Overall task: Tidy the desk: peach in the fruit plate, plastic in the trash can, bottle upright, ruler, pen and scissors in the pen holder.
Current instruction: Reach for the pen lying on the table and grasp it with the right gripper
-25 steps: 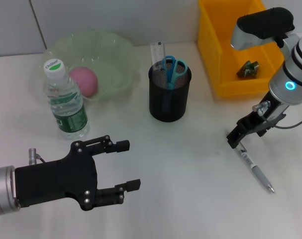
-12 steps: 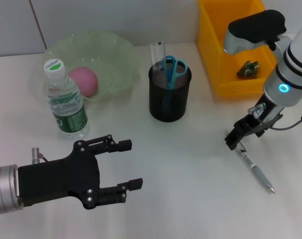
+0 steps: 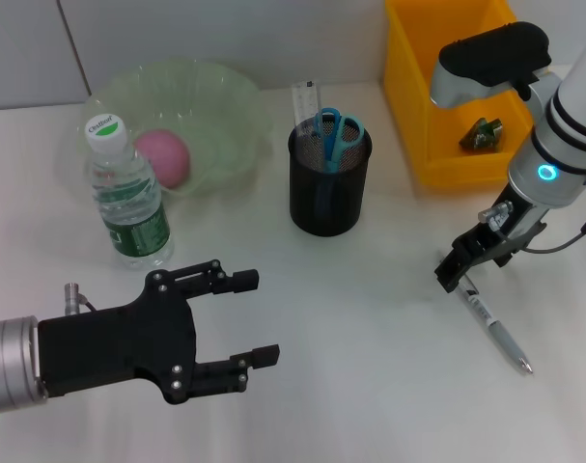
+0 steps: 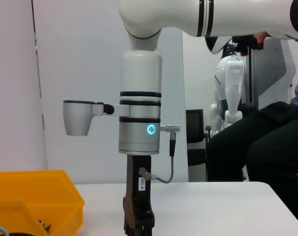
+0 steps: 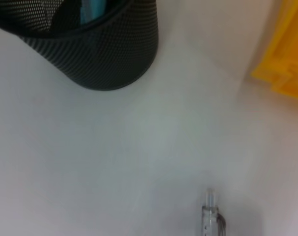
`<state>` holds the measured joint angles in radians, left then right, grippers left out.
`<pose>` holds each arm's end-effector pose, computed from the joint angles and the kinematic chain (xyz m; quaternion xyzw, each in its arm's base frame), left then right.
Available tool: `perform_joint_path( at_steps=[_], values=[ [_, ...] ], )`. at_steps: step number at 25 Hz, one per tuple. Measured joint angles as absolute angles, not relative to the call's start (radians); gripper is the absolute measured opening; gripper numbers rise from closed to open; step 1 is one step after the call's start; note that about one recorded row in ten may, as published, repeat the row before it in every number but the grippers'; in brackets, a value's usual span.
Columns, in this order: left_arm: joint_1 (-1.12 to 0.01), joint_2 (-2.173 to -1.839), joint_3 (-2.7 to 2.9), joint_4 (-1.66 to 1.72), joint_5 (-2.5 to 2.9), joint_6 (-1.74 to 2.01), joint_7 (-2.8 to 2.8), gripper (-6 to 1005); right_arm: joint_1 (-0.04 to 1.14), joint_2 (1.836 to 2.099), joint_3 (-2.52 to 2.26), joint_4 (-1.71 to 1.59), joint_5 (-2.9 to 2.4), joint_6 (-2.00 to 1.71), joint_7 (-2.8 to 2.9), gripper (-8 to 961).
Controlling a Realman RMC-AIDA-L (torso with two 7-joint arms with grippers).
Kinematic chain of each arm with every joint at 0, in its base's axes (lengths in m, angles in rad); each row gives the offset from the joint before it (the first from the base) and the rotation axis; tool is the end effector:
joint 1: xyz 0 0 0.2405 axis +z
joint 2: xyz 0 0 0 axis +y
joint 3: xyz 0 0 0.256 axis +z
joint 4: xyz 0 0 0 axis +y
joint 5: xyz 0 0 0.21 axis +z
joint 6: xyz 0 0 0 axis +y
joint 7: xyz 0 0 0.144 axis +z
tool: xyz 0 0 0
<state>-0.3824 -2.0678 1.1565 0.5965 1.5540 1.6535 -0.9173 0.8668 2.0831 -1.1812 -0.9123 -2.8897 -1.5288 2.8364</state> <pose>-0.2432 0.2718 -0.0344 -0.9424 -0.0095 -0.3251 0.0786 0.2102 0.3910 -0.0044 -0.7980 0.5000 -0.2580 0.2160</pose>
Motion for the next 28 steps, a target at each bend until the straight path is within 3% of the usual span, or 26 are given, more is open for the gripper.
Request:
perform_joint_path(
  at_steps=[28],
  values=[
    [-0.396, -2.069, 1.166, 0.584, 1.554, 1.65, -0.908, 738, 0.877, 2.081, -1.195, -0.882, -2.895, -1.509, 2.836, 787]
  ],
)
